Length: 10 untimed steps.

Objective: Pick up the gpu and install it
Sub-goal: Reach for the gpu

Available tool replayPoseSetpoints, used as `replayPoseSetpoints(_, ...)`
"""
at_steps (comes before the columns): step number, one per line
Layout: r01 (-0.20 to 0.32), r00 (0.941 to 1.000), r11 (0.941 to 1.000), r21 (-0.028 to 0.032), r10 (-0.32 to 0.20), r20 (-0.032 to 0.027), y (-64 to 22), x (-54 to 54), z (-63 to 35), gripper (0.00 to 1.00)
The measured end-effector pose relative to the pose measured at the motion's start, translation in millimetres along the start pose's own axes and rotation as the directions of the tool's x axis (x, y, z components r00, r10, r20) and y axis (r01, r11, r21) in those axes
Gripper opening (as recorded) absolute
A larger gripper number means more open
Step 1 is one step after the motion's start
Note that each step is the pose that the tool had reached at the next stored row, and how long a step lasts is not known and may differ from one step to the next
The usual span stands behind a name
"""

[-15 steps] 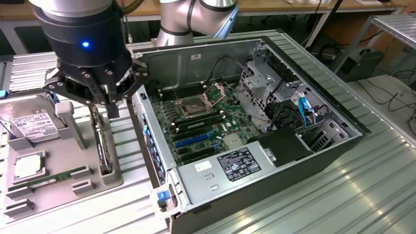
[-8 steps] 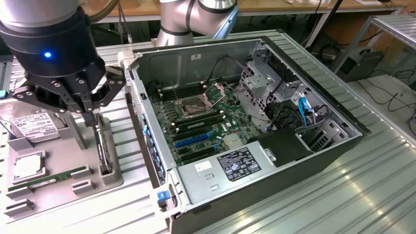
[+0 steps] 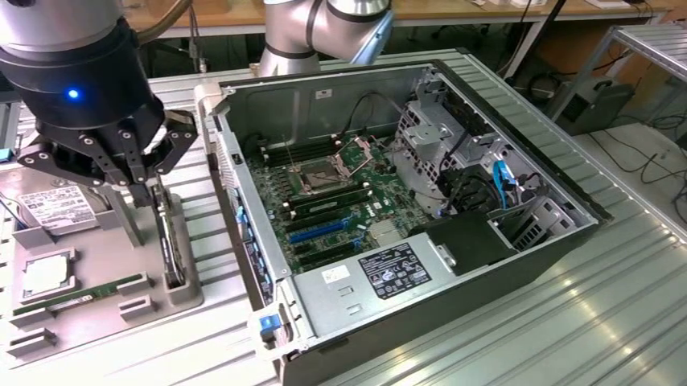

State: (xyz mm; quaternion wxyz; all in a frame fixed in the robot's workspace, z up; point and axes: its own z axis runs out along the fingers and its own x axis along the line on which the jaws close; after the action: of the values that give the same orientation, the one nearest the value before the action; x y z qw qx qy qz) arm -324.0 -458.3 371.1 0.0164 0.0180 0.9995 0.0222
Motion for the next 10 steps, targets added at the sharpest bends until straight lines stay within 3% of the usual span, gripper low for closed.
replayPoseSetpoints(4, 0.0, 1.0, 1.0, 0.0001, 0.0, 0.0, 16.6, 0.8, 3.8, 0.11)
replayPoseSetpoints(10, -0.001, 1.0, 1.0, 0.0001, 0.001, -0.0005, 17.5, 0.6, 4.0, 0.11)
